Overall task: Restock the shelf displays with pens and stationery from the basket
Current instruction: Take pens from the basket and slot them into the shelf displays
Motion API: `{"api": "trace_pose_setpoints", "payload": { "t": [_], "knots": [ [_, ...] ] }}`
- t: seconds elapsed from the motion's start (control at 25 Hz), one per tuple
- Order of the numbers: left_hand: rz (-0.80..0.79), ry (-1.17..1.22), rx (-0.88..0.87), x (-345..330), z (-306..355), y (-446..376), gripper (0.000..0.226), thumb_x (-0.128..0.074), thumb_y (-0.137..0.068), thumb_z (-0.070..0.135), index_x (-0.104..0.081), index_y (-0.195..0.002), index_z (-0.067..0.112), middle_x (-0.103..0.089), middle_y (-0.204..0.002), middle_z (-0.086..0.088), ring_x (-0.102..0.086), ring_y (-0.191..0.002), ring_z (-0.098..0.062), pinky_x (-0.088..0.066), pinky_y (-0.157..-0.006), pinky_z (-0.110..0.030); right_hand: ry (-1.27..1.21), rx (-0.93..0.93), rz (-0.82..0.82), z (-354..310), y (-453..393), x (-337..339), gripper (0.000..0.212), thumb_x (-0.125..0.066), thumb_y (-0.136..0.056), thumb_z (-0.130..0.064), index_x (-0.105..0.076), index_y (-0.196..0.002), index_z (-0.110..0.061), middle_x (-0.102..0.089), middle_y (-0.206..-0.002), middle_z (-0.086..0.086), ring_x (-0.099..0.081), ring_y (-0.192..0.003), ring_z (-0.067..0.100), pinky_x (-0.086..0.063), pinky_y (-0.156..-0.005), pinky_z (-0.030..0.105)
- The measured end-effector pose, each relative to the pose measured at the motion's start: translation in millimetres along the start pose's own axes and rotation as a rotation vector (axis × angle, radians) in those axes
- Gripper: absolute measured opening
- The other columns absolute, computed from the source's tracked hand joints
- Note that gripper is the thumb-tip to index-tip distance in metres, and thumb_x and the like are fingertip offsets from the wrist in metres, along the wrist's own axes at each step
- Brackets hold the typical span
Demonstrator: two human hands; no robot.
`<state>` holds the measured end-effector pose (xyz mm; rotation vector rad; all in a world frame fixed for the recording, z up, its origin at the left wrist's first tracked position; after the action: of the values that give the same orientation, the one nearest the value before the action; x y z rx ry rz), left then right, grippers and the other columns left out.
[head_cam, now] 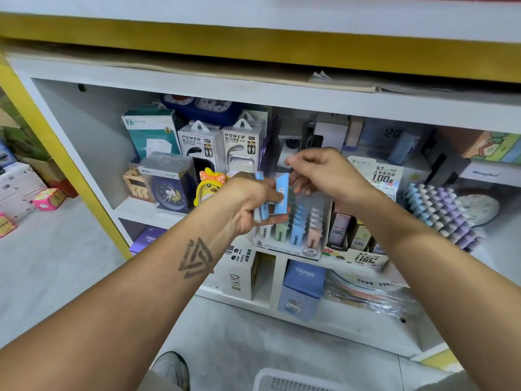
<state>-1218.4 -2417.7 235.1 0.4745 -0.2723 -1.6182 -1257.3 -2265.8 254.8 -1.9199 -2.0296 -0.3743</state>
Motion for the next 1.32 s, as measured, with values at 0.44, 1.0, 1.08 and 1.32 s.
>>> {"api": "trace_pose_setpoints", "payload": {
  "t": [0.44,1.0,1.08,1.32],
  "knots": [
    [-0.152,0.018,0.093,-21,-9,8,0.03,-0.045,-0.101,0.001,-0.058,-0.128,0.006,-0.067,-0.09,-0.01,-0.068,-0.058,-0.016,-0.05,-0.045,-0.018,-0.258,0.03,-0.283,1,31,20,0.022,-0.064,-0.09,0.006,-0.072,-0.11,0.001,-0.075,-0.094,0.015,-0.065,-0.07,0.012,-0.055,-0.063,0.018],
    [-0.076,0.109,0.122,-12,-2,6,0.015,-0.037,-0.097,0.015,-0.049,-0.101,0.007,-0.065,-0.08,-0.014,-0.062,-0.068,-0.023,-0.049,-0.059,-0.028,0.844,0.274,0.027,17,2,15,0.007,-0.065,-0.094,-0.015,-0.062,-0.098,-0.019,-0.067,-0.091,0.006,-0.063,-0.085,0.028,-0.056,-0.078,0.04],
    [-0.07,0.142,0.118,-12,-1,7,0.018,-0.032,-0.1,0.013,-0.047,-0.105,0.003,-0.066,-0.084,-0.019,-0.063,-0.071,-0.026,-0.051,-0.062,-0.031,0.87,0.279,0.016,19,0,9,0.008,-0.069,-0.091,-0.015,-0.063,-0.095,-0.019,-0.067,-0.089,0.004,-0.063,-0.084,0.026,-0.052,-0.074,0.034],
    [-0.138,0.168,0.123,-19,0,11,0.017,-0.032,-0.105,0.006,-0.046,-0.111,0.0,-0.062,-0.094,-0.023,-0.069,-0.093,-0.03,-0.057,-0.075,-0.038,0.993,0.323,-0.043,18,2,-5,0.01,-0.068,-0.088,-0.007,-0.066,-0.091,-0.016,-0.065,-0.089,0.008,-0.061,-0.084,0.031,-0.055,-0.076,0.041]
  ]
}}
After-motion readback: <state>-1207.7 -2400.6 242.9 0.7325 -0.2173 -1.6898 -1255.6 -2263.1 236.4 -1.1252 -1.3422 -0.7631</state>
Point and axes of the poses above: each hand's wrist, its own y-axis away from the middle knuckle, its own x-axis out of the back of the hand, z = x × y, the point moved 5 cm from there along -y, towards the middle knuckle
